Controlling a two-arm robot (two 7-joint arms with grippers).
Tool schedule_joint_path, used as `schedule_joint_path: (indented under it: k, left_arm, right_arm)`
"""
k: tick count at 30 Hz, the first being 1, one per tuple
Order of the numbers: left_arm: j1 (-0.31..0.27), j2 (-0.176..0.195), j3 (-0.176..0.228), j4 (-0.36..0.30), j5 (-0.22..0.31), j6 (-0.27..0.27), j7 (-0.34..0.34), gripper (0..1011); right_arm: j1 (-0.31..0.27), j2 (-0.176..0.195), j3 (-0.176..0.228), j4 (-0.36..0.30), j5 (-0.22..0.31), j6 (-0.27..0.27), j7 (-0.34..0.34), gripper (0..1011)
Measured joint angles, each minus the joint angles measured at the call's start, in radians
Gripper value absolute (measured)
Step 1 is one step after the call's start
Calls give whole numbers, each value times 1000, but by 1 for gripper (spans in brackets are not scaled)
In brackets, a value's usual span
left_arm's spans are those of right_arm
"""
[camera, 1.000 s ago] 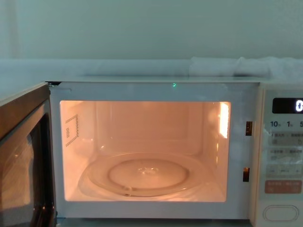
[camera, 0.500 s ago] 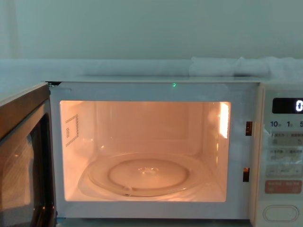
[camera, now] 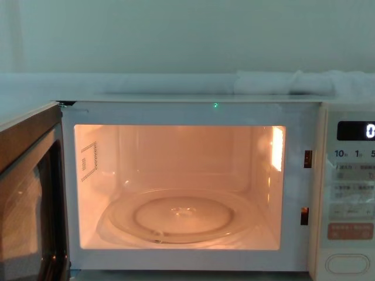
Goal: Press the button to open the microwave door with one hand; close the microwave door with the other hand.
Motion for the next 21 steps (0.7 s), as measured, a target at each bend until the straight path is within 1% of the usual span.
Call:
schedule_joint_path:
  k: [21]
  left_arm:
    - [0,0,0,0,0,0,0,1001]
  right_arm:
    - [0,0,0,0,0,0,0,1002]
